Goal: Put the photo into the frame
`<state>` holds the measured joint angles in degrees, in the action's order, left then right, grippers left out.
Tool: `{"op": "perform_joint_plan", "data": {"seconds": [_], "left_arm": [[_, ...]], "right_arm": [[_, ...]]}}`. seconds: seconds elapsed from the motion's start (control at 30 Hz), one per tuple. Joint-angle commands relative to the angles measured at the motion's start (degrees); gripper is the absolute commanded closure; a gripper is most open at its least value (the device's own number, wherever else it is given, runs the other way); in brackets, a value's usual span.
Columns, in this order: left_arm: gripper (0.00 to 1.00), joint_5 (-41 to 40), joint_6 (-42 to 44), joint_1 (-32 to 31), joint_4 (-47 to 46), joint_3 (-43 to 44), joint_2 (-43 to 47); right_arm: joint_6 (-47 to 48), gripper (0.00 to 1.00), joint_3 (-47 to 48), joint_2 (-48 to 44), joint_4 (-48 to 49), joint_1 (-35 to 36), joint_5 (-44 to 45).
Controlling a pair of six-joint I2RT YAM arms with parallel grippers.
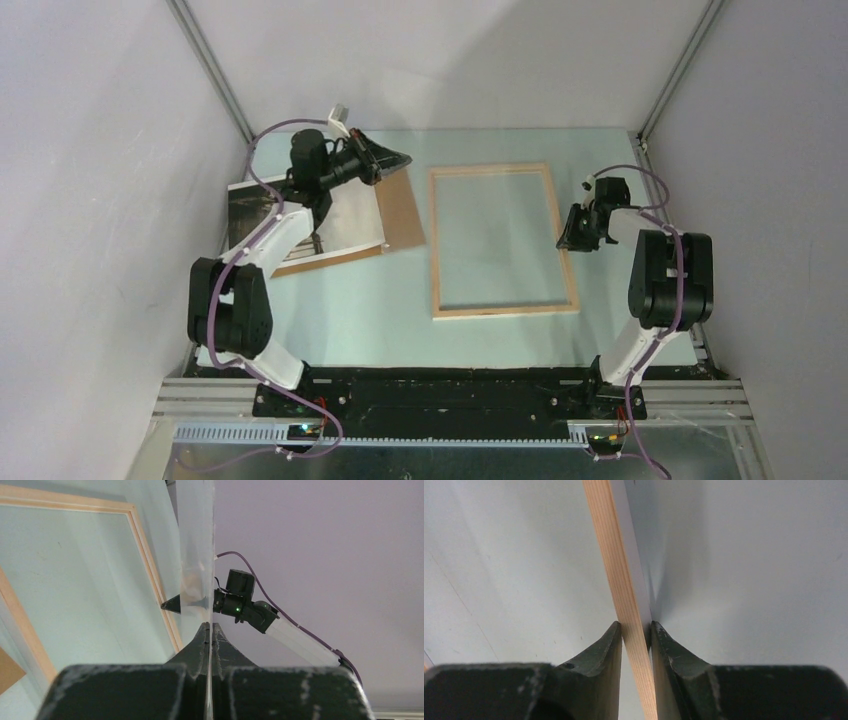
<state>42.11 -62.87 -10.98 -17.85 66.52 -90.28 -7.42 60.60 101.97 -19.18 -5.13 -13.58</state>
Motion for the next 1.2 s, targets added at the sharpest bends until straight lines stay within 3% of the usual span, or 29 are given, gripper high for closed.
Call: {"op": "perform_joint_plan", "data": {"seconds": [0.0,0.27,0.43,0.57,0.63,0.87,1.17], "left_arm": [[1.00,-1.69,-2.56,-2.26,-5.90,0.03,-1.36],[1.00,-2.66,-4.50,-4.62,-8.07,1.63,-6.27],[1.00,-2.06,-5.29,-7.02,-9.21,3.07,-10.79],[1.00,-0.83,-7.64,-8.50,-12.24,3.81,-14.32],[1.00,-0.35,-9.04,-9.13,-14.13,4.24,-15.87],[1.00,0.72,-13.62,-10.57,-20.33,7.52,-21.59],[1.00,0.92,-17.24,-13.46,-25.10,9.77,-27.92]], "right_arm": [[-2.72,0.85,-4.12,-3.59,-4.11,-0.33,-0.56],[-1.15,0.84,-5.39,-6.85,-6.53,-0.39,-4.40],[-0.69,0.68,-5.33,-8.82,-6.68,-3.29,-6.15],[-0.85,0.46,-5.27,-11.13,-7.10,-7.51,-10.38],[-0.80,0.41,-5.28,-12.26,-7.39,-9.92,-12.08],[-0.04,0.38,-5.25,-14.12,-7.82,-15.68,-14.54],[-0.22,0.39,-5.24,-12.81,-6.93,-17.46,-17.24]]}}
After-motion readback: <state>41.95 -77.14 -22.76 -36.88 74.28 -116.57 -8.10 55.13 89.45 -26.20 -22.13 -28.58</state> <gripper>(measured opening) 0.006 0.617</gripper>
